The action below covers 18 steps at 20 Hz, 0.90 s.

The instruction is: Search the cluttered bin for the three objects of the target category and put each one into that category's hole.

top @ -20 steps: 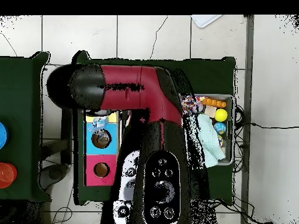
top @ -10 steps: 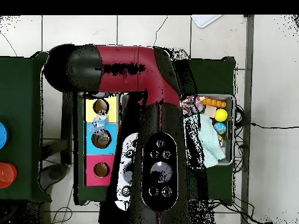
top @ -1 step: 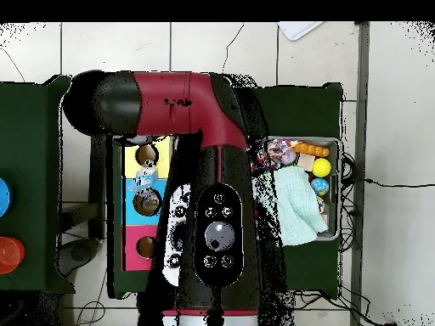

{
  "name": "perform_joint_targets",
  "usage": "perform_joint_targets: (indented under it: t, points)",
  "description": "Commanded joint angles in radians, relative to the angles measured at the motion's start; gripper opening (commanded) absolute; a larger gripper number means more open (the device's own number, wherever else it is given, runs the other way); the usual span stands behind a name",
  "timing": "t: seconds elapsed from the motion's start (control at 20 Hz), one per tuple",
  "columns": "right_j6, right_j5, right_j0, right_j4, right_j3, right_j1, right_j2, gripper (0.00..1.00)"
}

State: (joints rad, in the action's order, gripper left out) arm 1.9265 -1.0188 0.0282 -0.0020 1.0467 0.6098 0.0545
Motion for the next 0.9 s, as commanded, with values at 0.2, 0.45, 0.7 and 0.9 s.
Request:
perform_joint_targets:
  t: [0.2, 0.45, 0.7, 0.9]
  points:
    - [0.305, 0.114, 0.045, 0.062, 0.186, -0.088, -0.015, 0.0]
    - [0.31, 0.167, 0.071, 0.076, 0.213, -0.102, 0.006, 0.0]
    - [0.295, 0.249, 0.075, 0.076, 0.224, -0.156, 0.017, 0.0]
    - [0.296, 0.217, 0.088, 0.086, 0.22, -0.173, 0.034, 0.0]
